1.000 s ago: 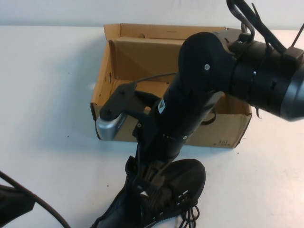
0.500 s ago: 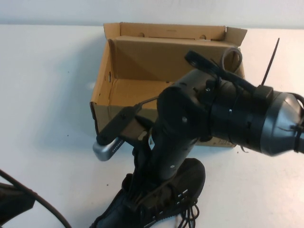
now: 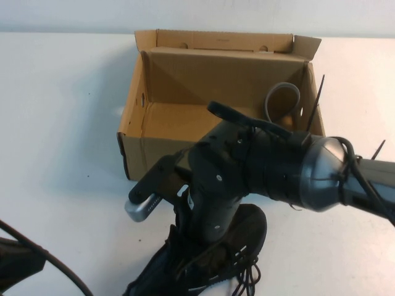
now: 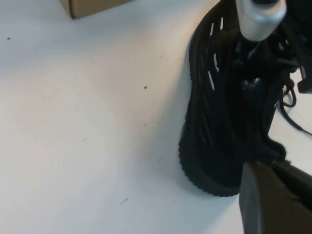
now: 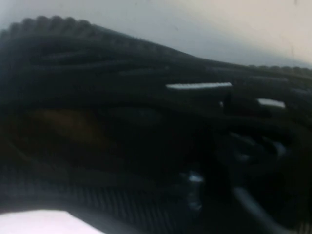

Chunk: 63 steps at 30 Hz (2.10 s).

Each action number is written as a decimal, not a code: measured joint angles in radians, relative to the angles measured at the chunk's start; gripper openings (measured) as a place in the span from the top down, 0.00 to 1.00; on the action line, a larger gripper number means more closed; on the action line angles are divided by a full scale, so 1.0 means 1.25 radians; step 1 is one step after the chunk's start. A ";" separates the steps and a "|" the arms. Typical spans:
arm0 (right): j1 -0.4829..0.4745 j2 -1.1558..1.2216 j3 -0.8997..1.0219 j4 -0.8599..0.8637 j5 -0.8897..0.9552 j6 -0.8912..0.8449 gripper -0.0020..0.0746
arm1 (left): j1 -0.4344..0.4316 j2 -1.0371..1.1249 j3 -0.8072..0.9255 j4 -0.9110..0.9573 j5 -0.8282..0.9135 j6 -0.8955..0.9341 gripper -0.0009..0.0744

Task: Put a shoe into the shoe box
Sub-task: Pick up the shoe from the table, then hand over the shoe

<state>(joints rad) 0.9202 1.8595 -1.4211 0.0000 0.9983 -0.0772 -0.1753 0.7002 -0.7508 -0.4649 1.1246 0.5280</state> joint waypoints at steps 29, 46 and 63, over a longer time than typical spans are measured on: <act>-0.003 -0.024 -0.413 0.070 0.204 0.037 0.95 | 0.000 -0.013 -0.061 -0.207 -0.084 0.216 0.10; -0.033 -0.024 -0.455 0.074 0.216 0.078 0.96 | 0.000 -0.003 -0.084 -0.217 -0.112 0.406 0.10; -0.033 -0.024 -0.460 0.092 0.216 0.078 0.96 | 0.000 0.157 -0.088 -0.254 -0.125 0.443 0.12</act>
<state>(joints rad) 0.8783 1.8302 -1.9966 0.1146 1.2677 0.0197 -0.1753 0.8959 -0.8612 -0.7818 0.9688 1.0821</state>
